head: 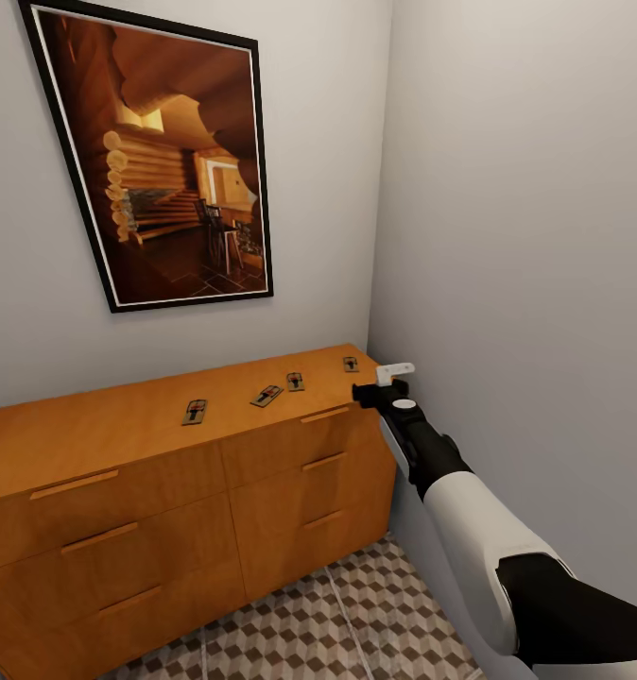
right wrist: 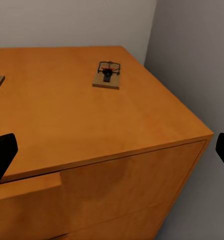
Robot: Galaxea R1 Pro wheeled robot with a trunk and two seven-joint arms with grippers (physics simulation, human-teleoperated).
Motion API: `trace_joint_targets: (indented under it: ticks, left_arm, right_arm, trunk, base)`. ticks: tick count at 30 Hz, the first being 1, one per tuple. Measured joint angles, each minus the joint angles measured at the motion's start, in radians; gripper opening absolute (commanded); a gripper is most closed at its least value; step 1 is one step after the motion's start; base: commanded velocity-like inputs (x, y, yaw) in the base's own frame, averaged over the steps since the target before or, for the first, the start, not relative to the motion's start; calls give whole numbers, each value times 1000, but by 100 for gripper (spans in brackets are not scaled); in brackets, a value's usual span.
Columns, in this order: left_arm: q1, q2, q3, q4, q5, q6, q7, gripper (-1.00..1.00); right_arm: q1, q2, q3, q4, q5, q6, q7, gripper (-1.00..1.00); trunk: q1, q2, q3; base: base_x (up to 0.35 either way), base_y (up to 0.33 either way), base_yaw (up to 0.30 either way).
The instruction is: Take the four mousetraps from the cabinet in the bathroom and place them on the bathroom floor. Make sure all four end up on the same floor surface, and ensure that at least two of them are either under or directly next to the same bathroom sink.
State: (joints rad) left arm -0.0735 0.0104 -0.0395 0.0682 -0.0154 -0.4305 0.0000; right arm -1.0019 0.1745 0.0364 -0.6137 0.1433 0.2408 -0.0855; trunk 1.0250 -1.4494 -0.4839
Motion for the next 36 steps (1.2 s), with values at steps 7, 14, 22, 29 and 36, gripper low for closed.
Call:
trace_joint_targets:
  ticks: [7,14,22,29,36]
  left_arm:
    - [0,0,0,0,0,0,0,100]
    - [0,0,0,0,1,0,0,100]
    - [0,0,0,0,1,0,0,100]
    - [0,0,0,0,1,0,0,100]
    - [0,0,0,0,1,0,0,100]
  right_arm:
    - [0,0,1,0,-38,0,40,100]
    - [1,0,1,1,-57,1,56,100]
    - [1,0,2,2,-59,1,58,100]
    - [0,0,1,2,-59,1,58,100]
    - [0,0,2,2,-58,1,57,100]
  trunk:
    - [0,0,0]
    - [0,0,0]
    - [0,0,0]
    - [0,0,0]
    - [0,0,0]
  base:
    - [0,0,0]
    - [0,0,0]
    - [0,0,0]
    - [0,0,0]
    - [1,0,0]
